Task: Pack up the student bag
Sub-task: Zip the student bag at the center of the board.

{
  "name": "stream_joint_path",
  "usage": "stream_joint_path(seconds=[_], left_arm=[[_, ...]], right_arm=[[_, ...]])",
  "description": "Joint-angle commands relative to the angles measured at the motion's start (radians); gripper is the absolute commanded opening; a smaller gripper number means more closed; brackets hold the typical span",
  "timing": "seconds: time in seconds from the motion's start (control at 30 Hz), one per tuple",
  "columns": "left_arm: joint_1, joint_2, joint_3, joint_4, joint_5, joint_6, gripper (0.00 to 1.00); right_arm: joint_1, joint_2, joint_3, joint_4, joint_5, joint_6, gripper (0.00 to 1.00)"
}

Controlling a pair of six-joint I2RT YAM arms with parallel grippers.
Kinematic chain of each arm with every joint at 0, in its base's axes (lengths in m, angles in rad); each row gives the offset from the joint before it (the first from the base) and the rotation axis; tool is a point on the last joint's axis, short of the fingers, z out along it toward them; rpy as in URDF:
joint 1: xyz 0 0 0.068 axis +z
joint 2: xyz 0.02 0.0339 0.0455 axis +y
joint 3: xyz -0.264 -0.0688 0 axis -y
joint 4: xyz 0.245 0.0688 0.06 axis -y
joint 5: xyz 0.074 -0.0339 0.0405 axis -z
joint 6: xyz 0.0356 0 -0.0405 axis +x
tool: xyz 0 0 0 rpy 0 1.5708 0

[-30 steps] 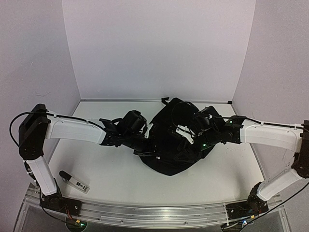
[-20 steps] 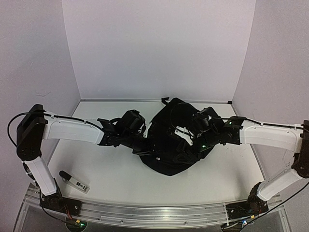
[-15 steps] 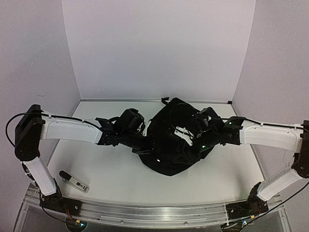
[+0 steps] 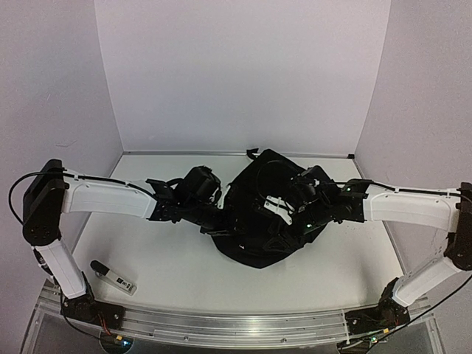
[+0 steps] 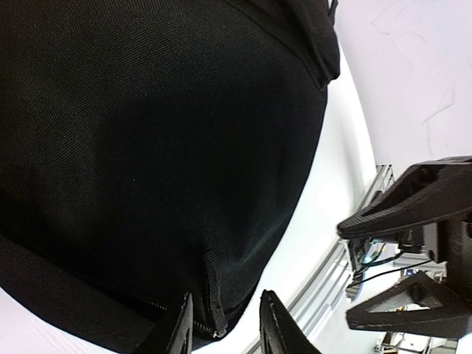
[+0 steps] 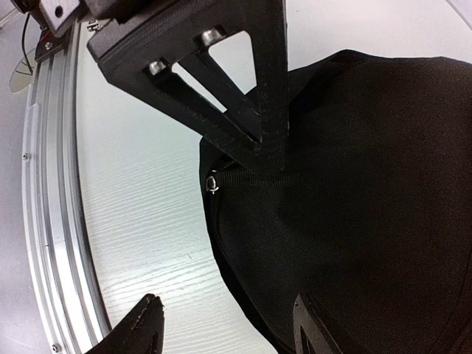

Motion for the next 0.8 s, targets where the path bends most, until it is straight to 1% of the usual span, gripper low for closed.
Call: stream_joint_path(seconds=[0.0,0.23,0.5,0.63,0.7,0.77], left_arm=[[0.002,0.055,0.101,-0.065,-0.016,0.05,0.33],[0.002,0.148,0.201,-0.137,-0.018,0.074,0.34],[0.002,0.162,0.211,-0.16,0.0,0.074,0.27],[0.0,0.178,0.223,-0.169,0.029,0.072,0.31],[0.0,0.18,0.221,-0.162,0.035,0.072,0.29],[0.0,0.179,0.222,-0.161,0.037,0.075,0.22]], right_arm=[[0.005,-0.001,0.01,0.013,0.019,0.002,0.6],[0.006,-0.014,0.006,0.011,0.033,0.005,0.6],[0.006,-0.021,0.004,0.011,0.046,0.002,0.6],[0.006,-0.018,0.007,0.011,0.045,0.0,0.6],[0.006,-0.016,0.009,0.011,0.043,0.0,0.6],[0.006,-0.016,0.009,0.011,0.044,-0.001,0.6]])
